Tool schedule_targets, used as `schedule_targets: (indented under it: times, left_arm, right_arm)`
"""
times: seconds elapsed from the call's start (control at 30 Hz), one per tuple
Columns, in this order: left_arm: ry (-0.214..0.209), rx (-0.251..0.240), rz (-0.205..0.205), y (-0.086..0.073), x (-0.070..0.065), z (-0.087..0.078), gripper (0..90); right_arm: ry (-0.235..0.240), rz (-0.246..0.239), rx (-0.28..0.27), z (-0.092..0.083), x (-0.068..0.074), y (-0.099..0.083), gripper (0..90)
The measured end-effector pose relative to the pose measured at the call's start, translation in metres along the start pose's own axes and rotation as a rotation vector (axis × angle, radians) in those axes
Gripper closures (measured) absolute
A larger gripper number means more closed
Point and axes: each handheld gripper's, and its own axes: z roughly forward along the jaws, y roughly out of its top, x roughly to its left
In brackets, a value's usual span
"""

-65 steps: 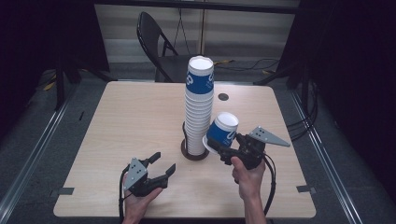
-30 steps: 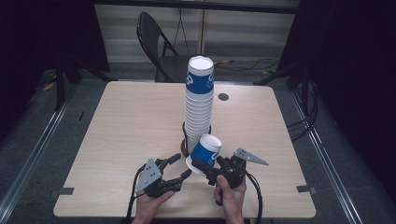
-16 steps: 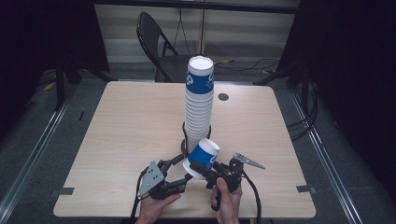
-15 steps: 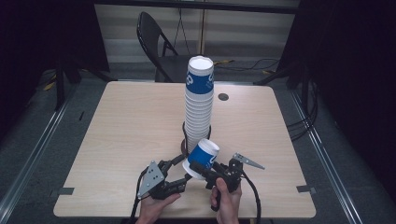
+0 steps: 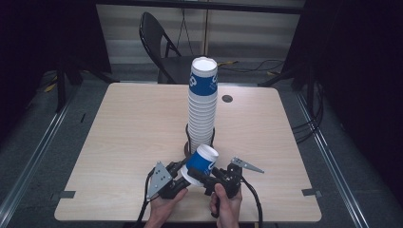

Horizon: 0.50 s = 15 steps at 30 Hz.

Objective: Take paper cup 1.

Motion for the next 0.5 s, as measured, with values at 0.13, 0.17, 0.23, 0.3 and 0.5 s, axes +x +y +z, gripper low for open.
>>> schedule_targets:
  times: [0.13, 0.17, 0.23, 0.3, 0.5]
  left_arm:
    - [-0.001, 0.009, 0.000, -0.0006, -0.0001, -0.0010, 80.4]
    - [-0.005, 0.015, -0.002, -0.0005, 0.0003, -0.0015, 81.0]
    - [-0.006, 0.018, -0.004, -0.0006, 0.0003, -0.0018, 82.6]
    - [-0.014, 0.028, -0.007, -0.0003, 0.0007, -0.0023, 83.3]
    - [-0.041, 0.073, -0.031, 0.0008, 0.0033, -0.0064, 84.0]
  right_arm:
    - [0.003, -0.004, 0.004, 0.0001, -0.0007, 0.0012, 18.1]
    - [0.004, -0.004, 0.001, -0.0002, -0.0008, 0.0015, 17.7]
    - [-0.010, -0.024, -0.008, -0.0007, -0.0007, 0.0017, 14.8]
    - [-0.017, -0.031, -0.008, -0.0012, -0.0010, 0.0024, 14.2]
    - [-0.040, -0.065, -0.029, -0.0043, -0.0012, 0.0078, 13.6]
